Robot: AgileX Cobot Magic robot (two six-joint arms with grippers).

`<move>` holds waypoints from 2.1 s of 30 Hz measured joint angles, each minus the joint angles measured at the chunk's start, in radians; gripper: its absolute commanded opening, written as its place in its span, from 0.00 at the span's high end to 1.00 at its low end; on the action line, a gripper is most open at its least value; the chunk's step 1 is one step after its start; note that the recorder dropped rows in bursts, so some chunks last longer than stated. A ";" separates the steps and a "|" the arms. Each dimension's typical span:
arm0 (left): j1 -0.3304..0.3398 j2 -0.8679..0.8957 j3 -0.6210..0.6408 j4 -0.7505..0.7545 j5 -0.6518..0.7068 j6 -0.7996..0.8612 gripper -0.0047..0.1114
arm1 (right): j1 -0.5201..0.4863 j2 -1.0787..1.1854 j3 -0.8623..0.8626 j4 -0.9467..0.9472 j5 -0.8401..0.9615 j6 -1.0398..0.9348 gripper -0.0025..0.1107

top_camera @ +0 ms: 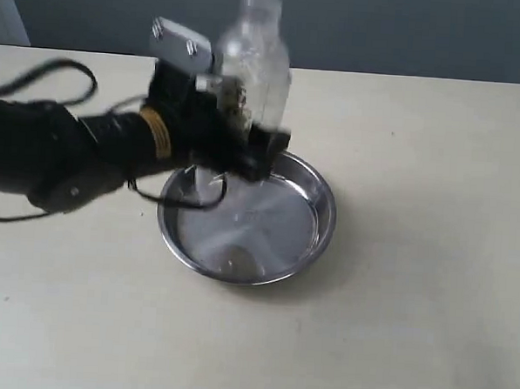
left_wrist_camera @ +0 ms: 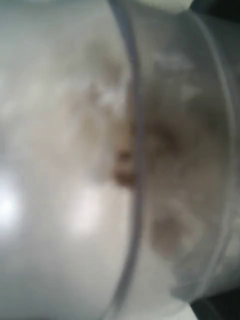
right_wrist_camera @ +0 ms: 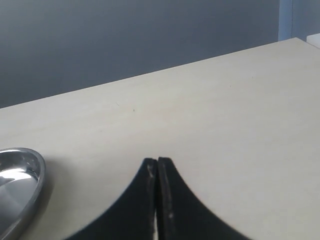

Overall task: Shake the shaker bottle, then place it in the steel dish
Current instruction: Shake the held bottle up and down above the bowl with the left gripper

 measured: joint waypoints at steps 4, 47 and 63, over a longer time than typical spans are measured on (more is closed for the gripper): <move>-0.005 -0.128 -0.039 0.027 0.068 0.050 0.96 | 0.000 0.000 0.000 0.000 0.000 0.000 0.98; -0.083 -0.125 0.000 -0.154 0.162 0.178 0.96 | 0.000 0.000 0.000 0.002 0.000 0.000 0.98; -0.096 -0.071 -0.009 -0.394 0.101 0.220 0.96 | 0.000 0.000 0.000 0.002 0.000 0.000 0.98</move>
